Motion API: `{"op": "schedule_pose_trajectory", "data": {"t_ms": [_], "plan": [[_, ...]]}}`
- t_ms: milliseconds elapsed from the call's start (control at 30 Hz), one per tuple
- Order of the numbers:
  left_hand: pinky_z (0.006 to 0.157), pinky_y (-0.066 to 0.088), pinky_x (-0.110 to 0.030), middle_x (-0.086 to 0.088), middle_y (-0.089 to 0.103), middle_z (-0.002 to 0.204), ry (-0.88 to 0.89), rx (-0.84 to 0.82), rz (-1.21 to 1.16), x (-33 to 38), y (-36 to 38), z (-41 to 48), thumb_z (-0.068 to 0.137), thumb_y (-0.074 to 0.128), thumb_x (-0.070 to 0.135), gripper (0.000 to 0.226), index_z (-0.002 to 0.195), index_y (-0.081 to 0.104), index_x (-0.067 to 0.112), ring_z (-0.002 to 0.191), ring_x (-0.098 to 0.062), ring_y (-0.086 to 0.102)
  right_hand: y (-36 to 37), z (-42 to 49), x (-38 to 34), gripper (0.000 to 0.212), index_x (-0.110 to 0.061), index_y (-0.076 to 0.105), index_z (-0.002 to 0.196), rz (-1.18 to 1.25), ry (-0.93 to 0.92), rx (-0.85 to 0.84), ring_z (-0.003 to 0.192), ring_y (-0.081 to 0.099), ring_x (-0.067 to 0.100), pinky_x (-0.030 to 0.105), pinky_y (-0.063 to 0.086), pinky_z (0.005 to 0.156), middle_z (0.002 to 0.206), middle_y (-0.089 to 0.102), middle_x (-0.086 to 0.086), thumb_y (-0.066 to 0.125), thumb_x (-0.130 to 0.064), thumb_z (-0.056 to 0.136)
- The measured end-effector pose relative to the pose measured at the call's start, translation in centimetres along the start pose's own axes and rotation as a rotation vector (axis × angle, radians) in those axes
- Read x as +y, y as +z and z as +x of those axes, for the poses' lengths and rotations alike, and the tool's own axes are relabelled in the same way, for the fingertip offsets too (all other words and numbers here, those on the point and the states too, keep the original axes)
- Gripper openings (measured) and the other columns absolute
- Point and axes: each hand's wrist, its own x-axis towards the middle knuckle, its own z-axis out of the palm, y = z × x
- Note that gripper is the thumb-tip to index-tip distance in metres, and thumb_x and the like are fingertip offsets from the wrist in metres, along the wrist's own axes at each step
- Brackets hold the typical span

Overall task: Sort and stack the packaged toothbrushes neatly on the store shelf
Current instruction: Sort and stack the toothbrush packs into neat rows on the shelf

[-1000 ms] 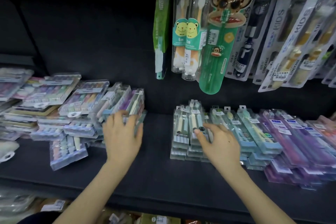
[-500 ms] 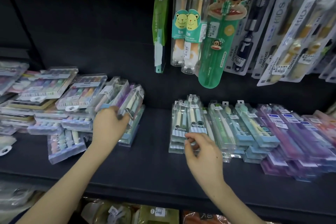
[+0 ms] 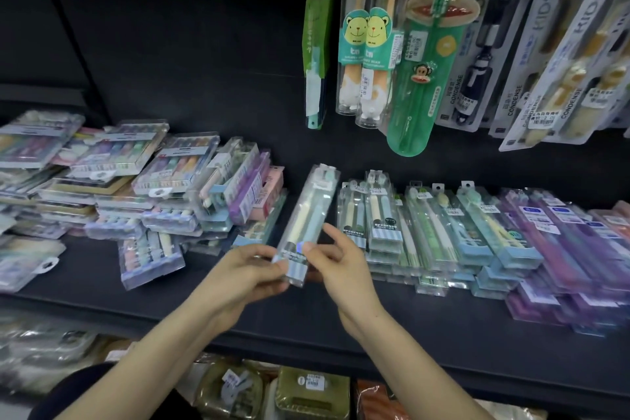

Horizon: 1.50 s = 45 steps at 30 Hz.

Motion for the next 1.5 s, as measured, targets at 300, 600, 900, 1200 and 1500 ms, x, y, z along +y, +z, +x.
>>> {"op": "schedule_pose_trajectory", "data": {"t_ms": [300,600,900,1200,1500], "plan": [[0.08,0.047,-0.042,-0.017,0.058,0.099,0.804,0.561,1.139,0.1,-3.2,3.4,0.08,0.075,0.012,0.028,0.105,0.067,0.001,0.091,-0.038,0.058,-1.4,0.5,1.7,0.058,-0.014,0.046,0.14,-0.151,0.17,-0.015,0.085,0.065,0.001,0.006,0.045,0.058,0.098,0.072,0.006,0.069,-0.013,0.088],[0.053,0.048,-0.04,-0.022,0.057,0.082,0.963,0.7,1.532,1.1,-2.4,7.0,0.056,0.089,0.007,0.04,0.087,0.067,-0.005,0.071,-0.039,0.056,-2.7,0.0,1.2,0.046,-0.028,0.055,0.129,-0.215,0.036,0.044,0.083,0.066,-0.005,0.007,0.049,0.069,0.085,0.073,-0.007,0.07,-0.018,0.087],[0.073,0.056,-0.03,0.0,0.073,0.087,0.222,-0.141,0.344,1.9,5.7,5.3,0.092,0.059,0.037,0.031,0.109,0.065,0.011,0.081,-0.016,0.069,-5.7,0.6,-2.4,0.039,-0.034,0.059,0.12,-0.214,-0.133,0.103,0.09,0.065,-0.003,0.008,0.049,0.068,0.099,0.071,-0.004,0.072,-0.024,0.084],[0.063,0.046,-0.035,-0.016,0.062,0.069,0.231,0.019,0.483,3.1,8.9,10.8,0.09,0.064,0.024,0.024,0.077,0.066,0.004,0.064,-0.026,0.055,-9.6,2.9,-2.9,0.038,-0.017,0.06,0.129,-1.079,-0.312,0.386,0.125,0.048,0.018,0.026,0.035,0.096,0.136,0.055,0.001,0.053,-0.035,0.096],[0.065,0.039,-0.031,-0.015,0.063,0.096,0.196,0.178,1.039,2.6,12.3,13.2,0.098,0.038,0.035,0.042,0.087,0.062,0.003,0.087,-0.029,0.058,-10.4,5.6,-2.4,0.048,-0.012,0.049,0.139,-1.041,-0.14,0.165,0.139,0.036,0.019,0.033,0.03,0.114,0.151,0.038,0.005,0.051,-0.034,0.097]]}}
